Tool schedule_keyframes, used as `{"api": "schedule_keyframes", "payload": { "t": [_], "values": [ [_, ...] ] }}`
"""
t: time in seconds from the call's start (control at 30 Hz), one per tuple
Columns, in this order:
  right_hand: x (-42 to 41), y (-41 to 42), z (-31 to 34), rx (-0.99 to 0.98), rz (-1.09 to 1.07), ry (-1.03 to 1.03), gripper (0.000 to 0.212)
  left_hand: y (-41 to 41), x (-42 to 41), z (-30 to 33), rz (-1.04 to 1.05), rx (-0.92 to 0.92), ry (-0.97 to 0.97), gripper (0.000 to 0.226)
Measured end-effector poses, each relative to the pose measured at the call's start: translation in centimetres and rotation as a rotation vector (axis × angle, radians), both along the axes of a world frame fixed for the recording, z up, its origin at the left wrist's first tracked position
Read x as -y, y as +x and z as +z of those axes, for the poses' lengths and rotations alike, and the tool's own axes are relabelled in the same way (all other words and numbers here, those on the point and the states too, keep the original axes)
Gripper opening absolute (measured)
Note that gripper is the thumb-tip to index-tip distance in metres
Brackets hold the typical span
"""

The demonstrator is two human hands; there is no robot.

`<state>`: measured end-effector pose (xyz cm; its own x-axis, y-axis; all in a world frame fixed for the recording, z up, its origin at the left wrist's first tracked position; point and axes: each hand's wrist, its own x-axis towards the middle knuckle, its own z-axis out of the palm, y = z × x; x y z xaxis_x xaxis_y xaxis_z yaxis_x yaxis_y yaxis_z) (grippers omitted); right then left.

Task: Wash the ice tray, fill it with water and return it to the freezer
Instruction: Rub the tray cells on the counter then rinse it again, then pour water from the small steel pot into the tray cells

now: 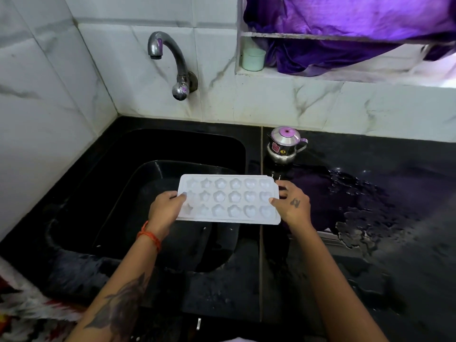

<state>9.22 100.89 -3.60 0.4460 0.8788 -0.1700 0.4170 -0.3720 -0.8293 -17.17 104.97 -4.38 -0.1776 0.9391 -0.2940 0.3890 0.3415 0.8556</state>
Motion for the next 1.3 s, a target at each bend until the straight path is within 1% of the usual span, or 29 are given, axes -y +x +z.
{"api": "schedule_keyframes", "payload": {
  "t": [0.23,0.33,0.5,0.63,0.8,1.07,1.23,1.3],
  "values": [
    [3.3,7.1,-0.1,0.029,-0.177,-0.064,0.046,5.5,0.5,-0.4,-0.166,0.106,-0.037,0.01],
    [5.0,9.8,-0.6,0.003,-0.249,-0.071,0.047,8.3,1.4,-0.3,-0.21,0.13,-0.072,0.015],
    [7.8,13.3,-1.1,0.003,-0.333,-0.083,0.044,12.3,3.6,-0.9,-0.268,0.145,-0.091,0.03],
    [9.4,14.9,-1.5,0.02,-0.34,-0.106,0.042,14.1,4.9,-1.6,-0.29,0.149,-0.094,0.034],
    [10.4,15.9,-2.2,0.038,-0.313,-0.119,0.04,15.3,6.3,-2.3,-0.274,0.105,-0.104,0.035],
    [10.8,16.4,-2.3,0.111,-0.238,-0.131,0.039,16.0,7.4,-2.6,-0.184,0.053,-0.064,0.036],
    [10.8,16.5,-2.4,0.111,-0.209,-0.116,0.039,16.3,7.7,-2.2,-0.134,-0.042,0.009,0.046],
    [10.6,16.5,-2.4,0.124,-0.199,-0.097,0.04,16.6,7.7,-1.7,-0.125,-0.095,0.059,0.047]
  ]
}}
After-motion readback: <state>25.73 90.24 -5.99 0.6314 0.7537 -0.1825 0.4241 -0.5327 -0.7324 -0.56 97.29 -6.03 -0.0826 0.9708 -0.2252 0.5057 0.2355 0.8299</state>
